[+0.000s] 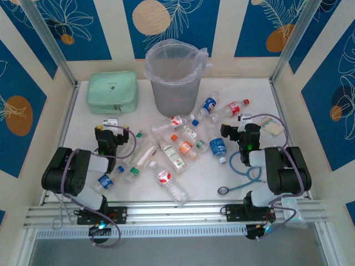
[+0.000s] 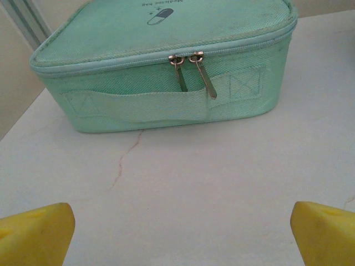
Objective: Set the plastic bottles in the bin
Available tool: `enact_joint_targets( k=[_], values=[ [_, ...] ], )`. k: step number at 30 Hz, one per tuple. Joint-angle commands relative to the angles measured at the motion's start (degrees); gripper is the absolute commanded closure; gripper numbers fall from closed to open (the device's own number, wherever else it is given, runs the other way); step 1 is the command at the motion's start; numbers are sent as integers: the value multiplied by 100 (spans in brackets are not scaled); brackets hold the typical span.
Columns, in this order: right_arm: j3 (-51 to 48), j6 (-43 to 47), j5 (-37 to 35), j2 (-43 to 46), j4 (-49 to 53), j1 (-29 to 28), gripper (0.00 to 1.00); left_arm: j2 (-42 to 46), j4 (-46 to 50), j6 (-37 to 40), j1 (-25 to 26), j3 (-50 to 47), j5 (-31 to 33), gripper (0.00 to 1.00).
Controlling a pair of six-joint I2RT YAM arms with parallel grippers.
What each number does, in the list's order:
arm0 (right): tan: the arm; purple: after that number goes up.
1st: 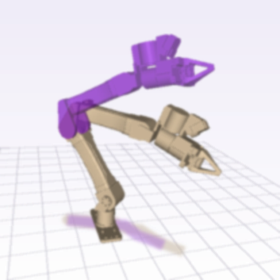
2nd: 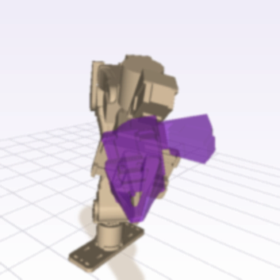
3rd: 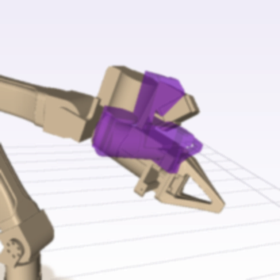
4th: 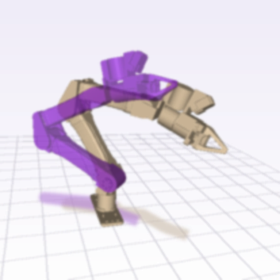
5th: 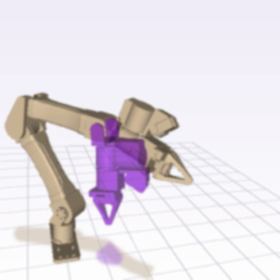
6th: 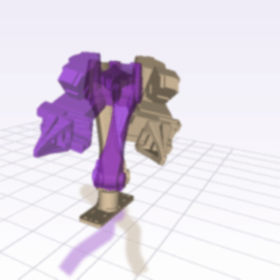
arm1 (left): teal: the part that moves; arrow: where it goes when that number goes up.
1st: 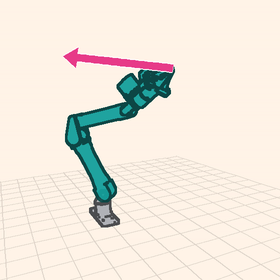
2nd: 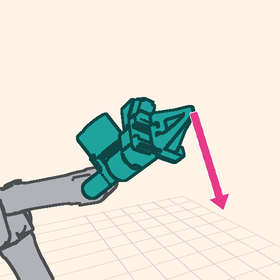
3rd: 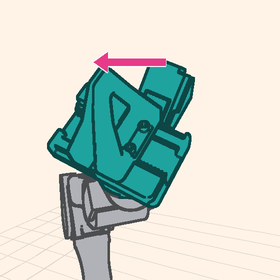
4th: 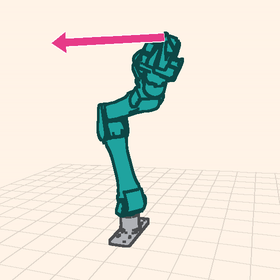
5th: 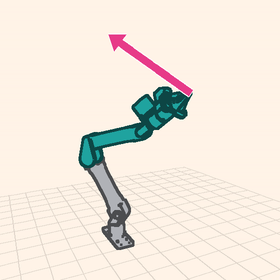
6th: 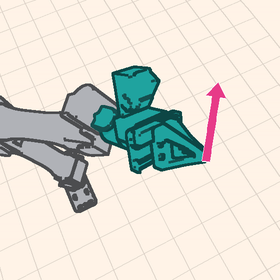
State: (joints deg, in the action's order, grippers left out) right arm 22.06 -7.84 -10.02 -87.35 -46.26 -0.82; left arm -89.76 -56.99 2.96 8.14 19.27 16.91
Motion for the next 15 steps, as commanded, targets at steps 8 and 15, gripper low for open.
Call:
enact_joint_targets(
  k=[8, 15],
  values=[
    [129, 90, 84, 16, -85, 22, 1, -37, -90, -41, -52, 70, -22, 1],
    [149, 80, 114, 8, -52, 47, 1, -31, -5, -103, -111, 104, -102, 1]
  ],
)
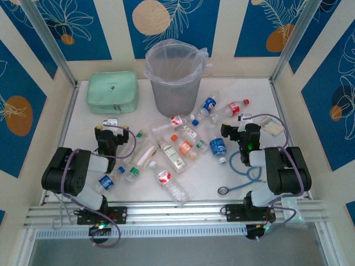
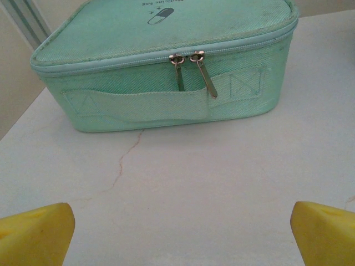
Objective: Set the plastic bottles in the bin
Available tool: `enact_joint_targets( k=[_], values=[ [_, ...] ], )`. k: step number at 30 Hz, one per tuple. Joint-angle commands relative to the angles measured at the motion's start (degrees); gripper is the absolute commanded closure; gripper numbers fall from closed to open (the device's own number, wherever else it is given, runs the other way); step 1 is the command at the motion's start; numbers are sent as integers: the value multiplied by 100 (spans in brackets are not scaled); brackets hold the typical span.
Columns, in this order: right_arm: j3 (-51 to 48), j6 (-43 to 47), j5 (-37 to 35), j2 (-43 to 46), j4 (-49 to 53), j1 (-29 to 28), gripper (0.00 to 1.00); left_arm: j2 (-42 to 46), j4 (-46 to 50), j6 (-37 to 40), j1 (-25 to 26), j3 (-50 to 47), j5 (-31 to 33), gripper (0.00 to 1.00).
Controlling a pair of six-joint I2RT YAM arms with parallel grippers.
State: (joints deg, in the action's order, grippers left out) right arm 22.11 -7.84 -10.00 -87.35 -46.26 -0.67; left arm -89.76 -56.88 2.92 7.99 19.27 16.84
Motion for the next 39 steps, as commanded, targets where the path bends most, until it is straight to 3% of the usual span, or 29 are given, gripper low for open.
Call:
enact_joint_targets(
  k=[1, 17, 24, 26, 28, 30, 33, 37, 39],
  values=[
    [145, 80, 112, 8, -56, 30, 1, -41, -1, -98, -96, 117, -93, 1],
    [127, 78, 94, 42, -87, 27, 1, 71, 95, -56, -116, 131, -190, 0],
    [1420, -270, -157, 1160, 2929, 5, 1, 1829, 2926, -183, -116, 836, 148, 0],
    [1855, -992, -567, 1397, 3962, 27, 1, 2277, 3866, -450, -120, 1108, 227, 1],
    [2532, -2238, -936, 1385, 5615, 209, 1, 2603, 5048, -951, -113, 1533, 223, 1],
    [3091, -3112, -685, 1102, 6763, 454, 1, 2654, 6378, -1603, -113, 2109, 164, 1],
    [3561, -3291, 218, 504, 6805, 518, 1, 2396, 7767, -2293, -113, 2842, -337, 1],
    [4395, -3728, 572, -492, 6835, 486, 1, 2173, 7818, -2623, -96, 3091, -1472, 2],
    [4736, -3844, 769, -931, 6749, 431, 1, 2138, 7683, -2731, -62, 3114, -1727, 4]
  ],
)
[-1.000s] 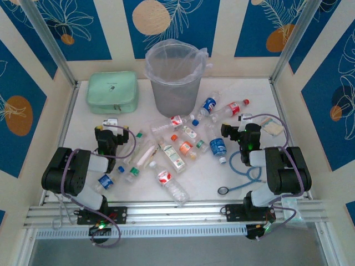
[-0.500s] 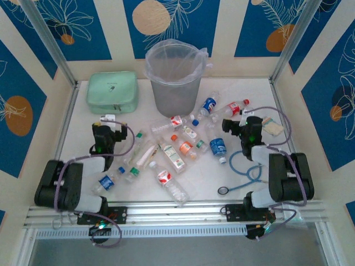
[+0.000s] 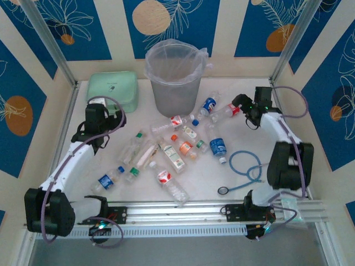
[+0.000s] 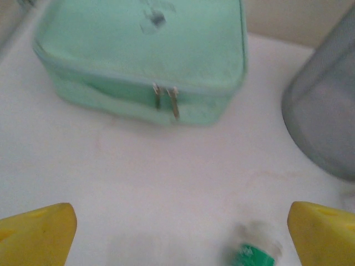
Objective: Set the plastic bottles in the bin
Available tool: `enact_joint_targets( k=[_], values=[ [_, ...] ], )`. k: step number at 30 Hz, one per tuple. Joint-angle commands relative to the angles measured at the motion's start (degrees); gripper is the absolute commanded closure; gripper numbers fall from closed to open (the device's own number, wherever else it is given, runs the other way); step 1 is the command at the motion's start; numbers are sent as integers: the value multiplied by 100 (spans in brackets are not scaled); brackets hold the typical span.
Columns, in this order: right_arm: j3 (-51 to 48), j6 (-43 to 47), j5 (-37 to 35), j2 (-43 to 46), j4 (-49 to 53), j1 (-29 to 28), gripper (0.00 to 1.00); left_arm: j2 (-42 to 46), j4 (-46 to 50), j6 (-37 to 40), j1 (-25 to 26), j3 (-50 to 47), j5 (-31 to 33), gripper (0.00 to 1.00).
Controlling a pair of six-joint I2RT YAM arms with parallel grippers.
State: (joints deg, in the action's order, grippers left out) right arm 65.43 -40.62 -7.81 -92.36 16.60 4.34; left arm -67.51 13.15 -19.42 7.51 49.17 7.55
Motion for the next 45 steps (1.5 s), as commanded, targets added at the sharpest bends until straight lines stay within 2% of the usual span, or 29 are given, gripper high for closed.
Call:
enact_joint_targets(
  k=[1, 9, 12, 14, 17, 20, 24, 27, 30, 34, 38, 41, 45],
  values=[
    [547, -622, 578, -659, 407, -106, 0, -82, 650, -555, 3, 128, -852, 5],
    [1317, -1164, 781, -2059, 378, -170, 6, -104, 797, -768, 79, 319, -1192, 7],
    [1328, -1253, 763, -2161, 258, -179, 24, -86, 977, -676, 107, 414, -1182, 7],
    [1386, -1227, 755, -2213, 296, -163, 25, -86, 1022, -635, 109, 427, -1178, 8],
    [1467, -1185, 804, -2234, 404, -97, 32, -146, 1015, -633, 109, 435, -1167, 7],
    [1357, -1109, 757, -2017, 419, -32, 43, -248, 1017, -650, 119, 475, -1251, 7],
    [1237, -907, 712, -1584, 555, 95, 51, -315, 944, -746, 124, 497, -1359, 7],
    [1209, -659, 647, -1188, 755, 155, 59, -377, 413, -1055, 119, 380, -1794, 7],
    [1264, -367, 502, -735, 1006, 186, 59, -621, 111, -1328, 115, 456, -2034, 7],
    [1506, -4, 480, -125, 1304, 217, 59, -903, 151, -1346, 128, 604, -2056, 8],
    [1552, 153, 966, 630, 693, 115, 60, -948, 458, -1037, 178, 708, -1797, 9],
    [1807, 246, 1052, 937, 247, -193, 63, -1041, 970, -644, 279, 902, -1582, 10],
    [2566, 805, 905, 834, -21, -842, 64, -1032, 1390, -49, 641, 1008, -1032, 14]
  ],
)
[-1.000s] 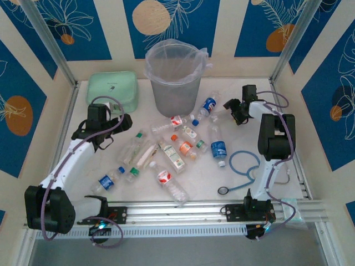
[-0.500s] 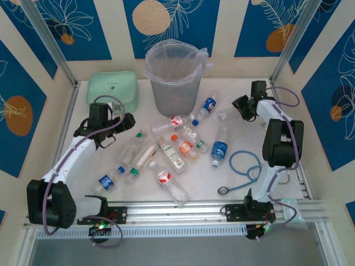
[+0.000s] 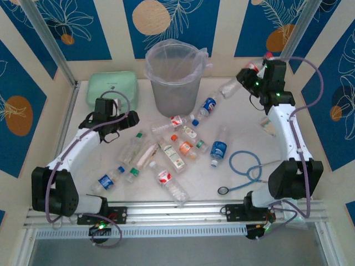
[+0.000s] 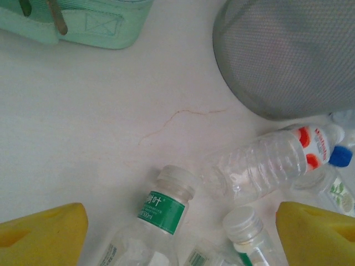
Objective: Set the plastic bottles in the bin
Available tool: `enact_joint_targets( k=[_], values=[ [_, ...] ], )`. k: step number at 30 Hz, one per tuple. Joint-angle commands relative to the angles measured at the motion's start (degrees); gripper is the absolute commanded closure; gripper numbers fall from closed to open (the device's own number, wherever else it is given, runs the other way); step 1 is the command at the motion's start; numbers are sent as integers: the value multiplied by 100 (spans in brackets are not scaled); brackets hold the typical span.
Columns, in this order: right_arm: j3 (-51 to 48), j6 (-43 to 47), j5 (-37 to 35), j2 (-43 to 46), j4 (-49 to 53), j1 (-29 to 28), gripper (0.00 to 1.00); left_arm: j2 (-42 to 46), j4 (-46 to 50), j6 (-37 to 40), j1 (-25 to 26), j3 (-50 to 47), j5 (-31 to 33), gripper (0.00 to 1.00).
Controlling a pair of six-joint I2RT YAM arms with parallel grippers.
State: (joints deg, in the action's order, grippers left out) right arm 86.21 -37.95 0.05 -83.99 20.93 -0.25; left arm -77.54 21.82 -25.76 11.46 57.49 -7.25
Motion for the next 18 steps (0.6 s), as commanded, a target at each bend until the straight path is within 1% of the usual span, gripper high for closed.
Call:
enact_joint_targets(
  k=[1, 3, 6, 10, 15, 18],
  values=[
    [732, 727, 29, -108, -417, -560, 65, 7, 525, 665, 328, 150, 563, 14],
    [1389, 1270, -268, -449, -194, -984, 65, 55, 478, 737, 462, 98, 644, 15],
    [2375, 1890, -519, -1112, 93, -1468, 66, 24, 517, 804, 617, 122, 652, 17],
    [3563, 2378, -550, -2068, 352, -1900, 67, -77, 695, 921, 808, 217, 689, 16],
    [5517, 3070, -729, -3610, 1182, -2347, 67, -104, 788, 939, 885, 185, 685, 17],
    [6660, 3330, -861, -4550, 1744, -2491, 67, -117, 855, 870, 886, 179, 709, 20]
  ],
)
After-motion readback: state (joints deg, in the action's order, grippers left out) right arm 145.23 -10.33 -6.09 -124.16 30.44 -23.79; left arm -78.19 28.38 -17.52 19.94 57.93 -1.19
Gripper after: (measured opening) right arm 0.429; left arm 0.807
